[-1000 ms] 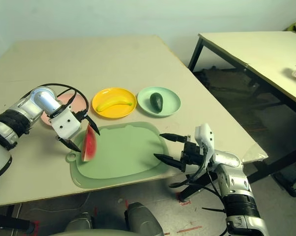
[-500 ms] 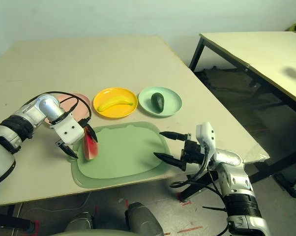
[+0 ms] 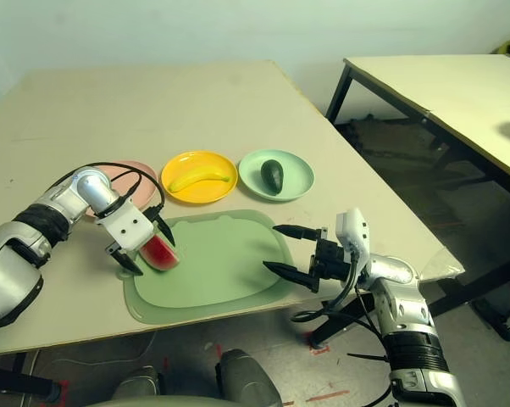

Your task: Place the fruits into color-matched plates.

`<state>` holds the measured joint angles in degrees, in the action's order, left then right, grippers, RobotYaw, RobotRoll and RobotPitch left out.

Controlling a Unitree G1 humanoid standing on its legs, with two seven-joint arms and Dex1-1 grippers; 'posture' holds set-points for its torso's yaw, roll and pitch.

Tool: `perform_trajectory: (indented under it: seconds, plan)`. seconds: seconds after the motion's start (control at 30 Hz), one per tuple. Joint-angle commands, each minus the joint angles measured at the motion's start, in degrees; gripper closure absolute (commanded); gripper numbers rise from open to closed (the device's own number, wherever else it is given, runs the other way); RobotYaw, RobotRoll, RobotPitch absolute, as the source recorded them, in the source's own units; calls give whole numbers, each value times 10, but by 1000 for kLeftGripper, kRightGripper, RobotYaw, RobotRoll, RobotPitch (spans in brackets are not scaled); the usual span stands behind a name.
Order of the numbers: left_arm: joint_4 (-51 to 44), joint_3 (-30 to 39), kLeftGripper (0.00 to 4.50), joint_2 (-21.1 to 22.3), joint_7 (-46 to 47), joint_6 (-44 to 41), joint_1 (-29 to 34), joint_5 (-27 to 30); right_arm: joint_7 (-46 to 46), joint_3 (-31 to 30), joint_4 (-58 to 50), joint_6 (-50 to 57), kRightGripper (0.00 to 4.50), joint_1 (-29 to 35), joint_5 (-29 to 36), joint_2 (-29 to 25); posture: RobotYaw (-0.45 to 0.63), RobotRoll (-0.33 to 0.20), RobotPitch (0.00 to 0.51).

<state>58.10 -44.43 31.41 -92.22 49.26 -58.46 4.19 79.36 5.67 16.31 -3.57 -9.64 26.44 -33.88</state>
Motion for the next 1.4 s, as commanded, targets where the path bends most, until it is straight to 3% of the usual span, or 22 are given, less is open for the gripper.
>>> perform_trajectory:
  seconds: [0.03, 0.07, 0.17, 0.33, 0.67, 0.9, 1.1, 1.4]
  plan:
    - [5, 12, 0, -3, -3, 1, 9, -17, 2, -8, -7, 2, 18, 0, -5, -3, -248, 0, 20]
    - [7, 14, 0, -4, -3, 0, 10, -20, 3, -9, -6, 1, 18, -1, -5, -3, -244, 0, 19]
    - [11, 22, 576, -6, -3, -10, 10, -27, 2, -11, -5, 2, 0, -5, -6, -2, -246, 0, 18]
    - [10, 19, 2153, -3, -3, -19, 9, -29, 0, -13, -7, 4, 0, -8, -6, -2, -245, 0, 17]
    - [15, 25, 2156, 0, -3, -31, 4, -25, -8, -14, -7, 5, 0, -18, -7, 1, -246, 0, 10]
    - [52, 106, 2156, 25, 0, -55, -39, -35, -7, -12, 7, -2, 0, -27, -8, 2, -242, 0, 6]
    - [113, 149, 2156, 71, 60, -55, -87, -103, -15, -8, 20, -5, 0, -38, -7, 10, -231, 0, 0]
    - [173, 144, 2156, 120, 294, -88, -101, -252, -20, -10, 12, -8, 0, -33, -9, 16, -241, 0, 0]
